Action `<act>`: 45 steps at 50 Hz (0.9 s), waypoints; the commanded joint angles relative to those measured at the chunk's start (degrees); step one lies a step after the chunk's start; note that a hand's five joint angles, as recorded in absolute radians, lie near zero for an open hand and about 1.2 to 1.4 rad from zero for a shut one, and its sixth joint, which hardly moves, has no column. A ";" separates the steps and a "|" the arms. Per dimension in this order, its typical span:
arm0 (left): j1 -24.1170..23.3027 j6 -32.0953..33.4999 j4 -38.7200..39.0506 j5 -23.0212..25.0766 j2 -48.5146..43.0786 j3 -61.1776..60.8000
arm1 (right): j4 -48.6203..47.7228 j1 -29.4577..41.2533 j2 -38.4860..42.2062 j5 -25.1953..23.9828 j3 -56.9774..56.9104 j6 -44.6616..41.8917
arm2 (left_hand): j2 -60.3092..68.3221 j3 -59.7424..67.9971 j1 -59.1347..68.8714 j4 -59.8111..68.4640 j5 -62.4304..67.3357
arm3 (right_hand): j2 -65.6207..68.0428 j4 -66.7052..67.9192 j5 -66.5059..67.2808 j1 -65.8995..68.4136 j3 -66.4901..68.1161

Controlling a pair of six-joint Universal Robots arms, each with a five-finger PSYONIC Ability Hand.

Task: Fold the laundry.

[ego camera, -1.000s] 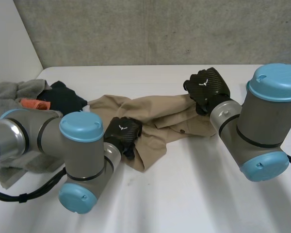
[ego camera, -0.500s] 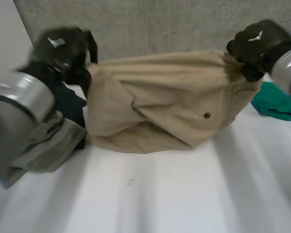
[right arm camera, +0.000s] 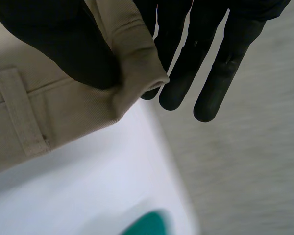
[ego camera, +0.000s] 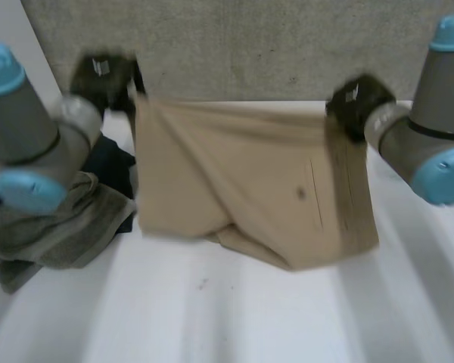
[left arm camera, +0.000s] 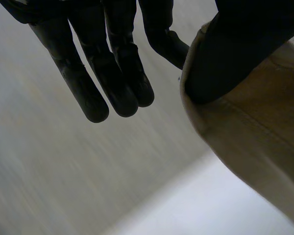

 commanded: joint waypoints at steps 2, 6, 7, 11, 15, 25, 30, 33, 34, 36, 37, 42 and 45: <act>-0.71 -3.86 19.66 -2.72 -1.25 17.40 | -30.94 0.59 -3.44 1.01 -5.20 12.58 | 11.37 11.62 13.49 11.25 13.31 | 12.52 11.25 11.52 17.59 11.80; -0.98 -4.83 21.78 -2.28 -0.11 17.84 | -43.62 0.24 -7.49 -2.77 1.22 16.02 | 11.37 11.62 13.49 11.25 13.31 | 12.52 11.25 11.52 17.59 11.80; -0.80 -4.83 21.61 -2.01 0.33 17.32 | -45.29 -0.02 -8.28 -3.56 2.97 16.02 | 11.37 11.62 13.49 11.25 13.31 | 12.52 11.25 11.52 17.59 11.80; 0.25 -5.19 20.64 -1.49 2.26 11.79 | -44.34 -0.11 -8.64 -4.27 5.62 16.02 | 11.37 11.62 13.49 11.25 13.31 | 12.52 11.25 11.52 17.59 11.80; 0.96 -5.62 19.15 -0.52 5.33 1.78 | -40.48 -0.11 -8.46 -4.44 9.22 15.85 | 11.37 11.62 13.49 11.25 13.31 | 12.52 11.25 11.52 17.59 11.80; 0.34 -5.80 19.67 7.91 8.07 -28.28 | -29.14 -0.02 -5.04 -4.88 24.24 13.30 | 11.37 11.62 13.49 11.25 13.31 | 12.52 11.25 11.52 17.59 11.80; 0.34 -3.88 23.53 9.59 3.95 -39.26 | -27.99 -0.02 -0.30 -4.79 31.36 10.58 | 11.37 11.62 13.49 11.25 13.31 | 12.52 11.25 11.52 17.59 11.80; 0.34 -1.33 24.07 9.24 2.88 -42.35 | -27.81 -0.11 0.85 -4.53 32.95 9.35 | 11.37 11.62 13.49 11.25 13.31 | 12.52 11.25 11.52 17.59 11.80; 0.34 0.33 23.72 9.06 3.14 -43.49 | -27.73 -0.11 0.94 -4.62 33.83 8.74 | 11.37 11.62 13.49 11.25 13.31 | 12.52 11.25 11.52 17.59 11.80; 0.08 1.84 22.84 9.06 3.84 -44.55 | -27.64 -0.11 0.68 -4.62 34.62 8.47 | 11.37 11.62 13.49 11.25 13.31 | 12.52 11.25 11.52 17.59 11.80; -0.10 2.54 22.32 9.06 4.37 -44.91 | -27.55 -0.11 0.42 -4.62 35.06 8.55 | 5.39 5.64 7.52 5.27 7.34 | 12.52 11.25 11.52 17.59 11.80; -0.98 5.88 17.22 8.80 8.68 -46.32 | -26.67 -0.11 -3.54 -4.88 37.35 10.04 | -31.15 -30.90 -29.03 -31.27 -29.21 | 12.52 11.25 11.52 17.59 11.80; -0.63 6.77 13.53 8.45 11.66 -46.84 | -26.76 0.07 -5.38 -5.06 38.75 11.28 | -34.70 -34.45 -32.57 -34.81 -32.75 | 12.52 11.25 11.52 17.59 11.80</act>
